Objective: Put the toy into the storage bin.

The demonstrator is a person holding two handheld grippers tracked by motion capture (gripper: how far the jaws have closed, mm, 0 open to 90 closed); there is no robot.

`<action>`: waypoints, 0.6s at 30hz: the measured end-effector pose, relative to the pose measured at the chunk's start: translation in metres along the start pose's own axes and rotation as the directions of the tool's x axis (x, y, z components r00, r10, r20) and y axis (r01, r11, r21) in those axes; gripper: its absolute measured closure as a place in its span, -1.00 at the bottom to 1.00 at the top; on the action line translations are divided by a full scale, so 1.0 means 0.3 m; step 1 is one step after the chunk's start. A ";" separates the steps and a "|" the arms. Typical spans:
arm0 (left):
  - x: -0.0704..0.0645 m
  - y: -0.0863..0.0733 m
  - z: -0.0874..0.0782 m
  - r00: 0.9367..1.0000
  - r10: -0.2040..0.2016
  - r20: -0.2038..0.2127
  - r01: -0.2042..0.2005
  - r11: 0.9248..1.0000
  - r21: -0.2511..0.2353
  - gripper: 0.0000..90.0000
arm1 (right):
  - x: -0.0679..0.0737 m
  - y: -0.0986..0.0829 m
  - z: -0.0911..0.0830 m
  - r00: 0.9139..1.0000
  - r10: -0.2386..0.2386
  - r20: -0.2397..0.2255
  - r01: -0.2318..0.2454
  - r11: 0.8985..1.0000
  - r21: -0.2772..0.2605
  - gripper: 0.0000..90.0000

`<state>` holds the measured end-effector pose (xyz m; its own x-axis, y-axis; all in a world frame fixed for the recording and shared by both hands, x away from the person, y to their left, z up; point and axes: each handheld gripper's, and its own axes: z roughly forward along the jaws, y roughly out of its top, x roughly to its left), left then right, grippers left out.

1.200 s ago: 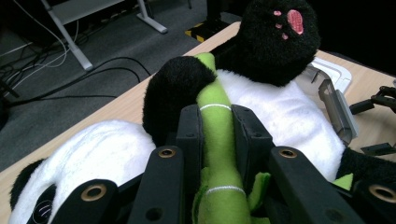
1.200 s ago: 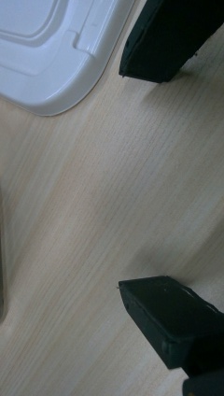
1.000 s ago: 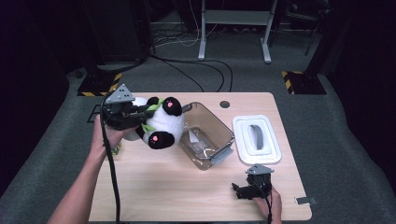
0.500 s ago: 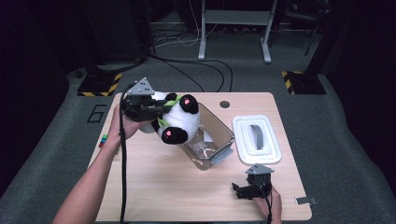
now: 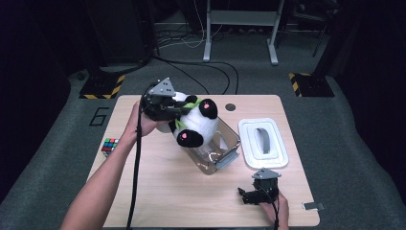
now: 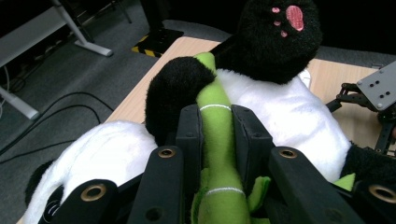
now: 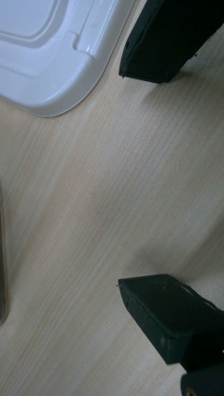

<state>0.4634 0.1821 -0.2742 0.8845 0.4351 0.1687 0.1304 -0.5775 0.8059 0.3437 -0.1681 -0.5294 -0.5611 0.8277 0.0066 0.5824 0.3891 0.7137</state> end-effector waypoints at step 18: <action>-0.014 0.017 0.187 0.986 0.075 0.151 -0.082 0.996 0.042 0.65 | 0.000 0.001 0.000 1.000 0.008 0.002 -0.008 1.000 -0.005 -0.97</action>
<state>0.4854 0.1384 -0.3027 0.9491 0.2815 0.1412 0.0761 -0.6399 0.7647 0.3439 -0.1681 -0.5293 -0.5556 0.8313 0.0110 0.5839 0.3808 0.7170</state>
